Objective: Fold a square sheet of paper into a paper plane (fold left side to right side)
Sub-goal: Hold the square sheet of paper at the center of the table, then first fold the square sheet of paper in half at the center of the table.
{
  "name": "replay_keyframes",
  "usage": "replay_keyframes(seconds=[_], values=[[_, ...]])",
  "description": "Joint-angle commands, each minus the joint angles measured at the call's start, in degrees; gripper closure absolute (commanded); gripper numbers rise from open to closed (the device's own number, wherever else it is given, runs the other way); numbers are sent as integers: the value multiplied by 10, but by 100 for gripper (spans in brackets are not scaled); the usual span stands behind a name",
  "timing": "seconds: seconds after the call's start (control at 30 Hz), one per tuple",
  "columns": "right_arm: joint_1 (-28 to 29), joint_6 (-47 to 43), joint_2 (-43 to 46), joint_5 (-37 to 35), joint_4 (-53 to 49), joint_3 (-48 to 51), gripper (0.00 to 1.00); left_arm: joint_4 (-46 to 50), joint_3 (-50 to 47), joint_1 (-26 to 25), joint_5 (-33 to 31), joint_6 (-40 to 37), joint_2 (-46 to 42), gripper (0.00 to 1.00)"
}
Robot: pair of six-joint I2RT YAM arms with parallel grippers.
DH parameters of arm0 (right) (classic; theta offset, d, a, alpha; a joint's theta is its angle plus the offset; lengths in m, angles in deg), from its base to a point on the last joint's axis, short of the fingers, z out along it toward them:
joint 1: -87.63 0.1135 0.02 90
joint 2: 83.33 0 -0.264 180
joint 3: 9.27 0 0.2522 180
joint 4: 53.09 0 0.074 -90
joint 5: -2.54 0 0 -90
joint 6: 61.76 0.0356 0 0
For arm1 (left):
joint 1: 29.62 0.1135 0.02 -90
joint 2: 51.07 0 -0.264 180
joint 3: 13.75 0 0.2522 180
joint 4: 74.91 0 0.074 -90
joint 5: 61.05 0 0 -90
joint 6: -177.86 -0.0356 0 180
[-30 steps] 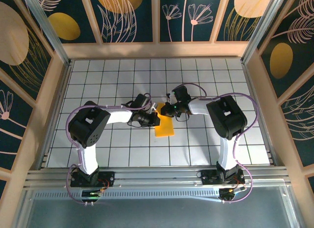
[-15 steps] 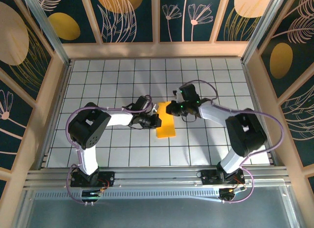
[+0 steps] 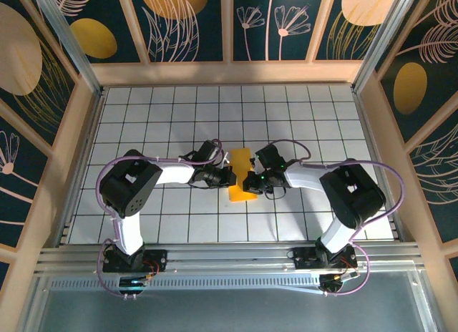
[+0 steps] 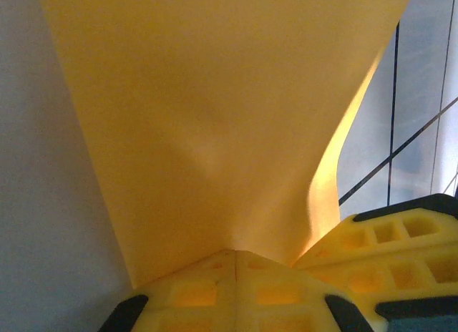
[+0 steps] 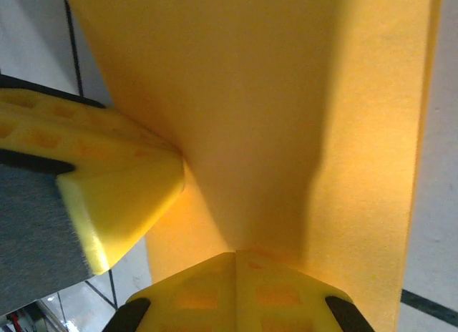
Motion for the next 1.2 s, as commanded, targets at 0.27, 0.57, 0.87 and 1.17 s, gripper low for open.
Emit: replay_keyframes(seconds=[0.27, 0.57, 0.87, 1.17], values=[[2, -16, -29, -53, -37, 23, 100, 24, 35, 11, -8, -2, -4, 100], [1, -24, -42, -68, -51, 21, 100, 24, 60, 15, -7, -27, 30, 100], [1, -27, -47, -75, -59, 20, 100, 12, 41, 22, -21, -27, 36, 100], [3, -41, -60, -86, -96, 11, 100, -20, 12, 36, -29, -22, 40, 100]])
